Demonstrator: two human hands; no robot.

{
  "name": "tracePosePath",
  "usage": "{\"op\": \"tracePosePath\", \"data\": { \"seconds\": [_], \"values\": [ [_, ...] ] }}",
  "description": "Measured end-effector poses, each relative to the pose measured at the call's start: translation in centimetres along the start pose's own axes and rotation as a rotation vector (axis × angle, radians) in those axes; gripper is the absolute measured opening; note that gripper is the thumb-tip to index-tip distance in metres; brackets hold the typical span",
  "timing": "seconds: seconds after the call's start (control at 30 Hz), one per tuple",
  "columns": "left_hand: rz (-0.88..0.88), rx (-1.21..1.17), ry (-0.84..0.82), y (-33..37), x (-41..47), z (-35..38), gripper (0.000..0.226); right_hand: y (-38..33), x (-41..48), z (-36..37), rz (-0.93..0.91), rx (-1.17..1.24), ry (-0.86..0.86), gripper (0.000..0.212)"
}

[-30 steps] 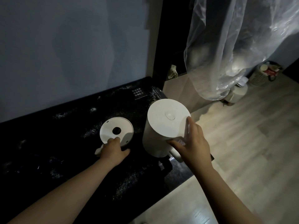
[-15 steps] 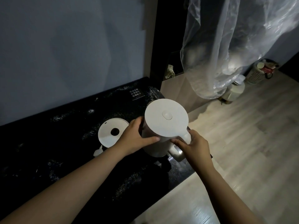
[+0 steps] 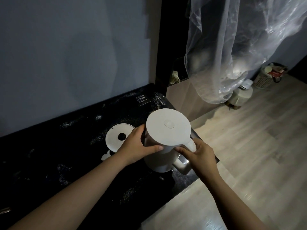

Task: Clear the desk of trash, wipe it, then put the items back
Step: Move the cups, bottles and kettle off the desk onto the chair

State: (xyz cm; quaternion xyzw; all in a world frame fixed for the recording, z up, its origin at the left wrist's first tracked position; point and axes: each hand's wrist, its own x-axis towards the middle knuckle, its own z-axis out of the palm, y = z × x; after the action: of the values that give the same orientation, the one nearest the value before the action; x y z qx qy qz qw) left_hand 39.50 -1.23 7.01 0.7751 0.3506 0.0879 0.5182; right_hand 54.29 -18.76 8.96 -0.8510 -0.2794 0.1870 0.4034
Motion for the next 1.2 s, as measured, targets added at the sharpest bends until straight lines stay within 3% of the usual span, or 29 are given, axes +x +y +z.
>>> {"op": "tracePosePath", "data": {
  "seconds": [0.43, 0.6, 1.2],
  "values": [
    [0.063, -0.056, 0.125, 2.5, -9.5, 0.8, 0.122, -1.1, -7.8, -2.8, -0.155, 0.095, -0.070, 0.027],
    [0.105, -0.035, 0.140, 3.7, -13.3, 1.2, 0.113, -0.8, -11.3, -3.6, -0.167, 0.128, -0.049, 0.028],
    [0.137, -0.055, -0.158, 0.4, -24.8, 4.8, 0.128, 1.7, -29.2, -3.7, 0.035, 0.079, 0.113, 0.033]
  ]
}}
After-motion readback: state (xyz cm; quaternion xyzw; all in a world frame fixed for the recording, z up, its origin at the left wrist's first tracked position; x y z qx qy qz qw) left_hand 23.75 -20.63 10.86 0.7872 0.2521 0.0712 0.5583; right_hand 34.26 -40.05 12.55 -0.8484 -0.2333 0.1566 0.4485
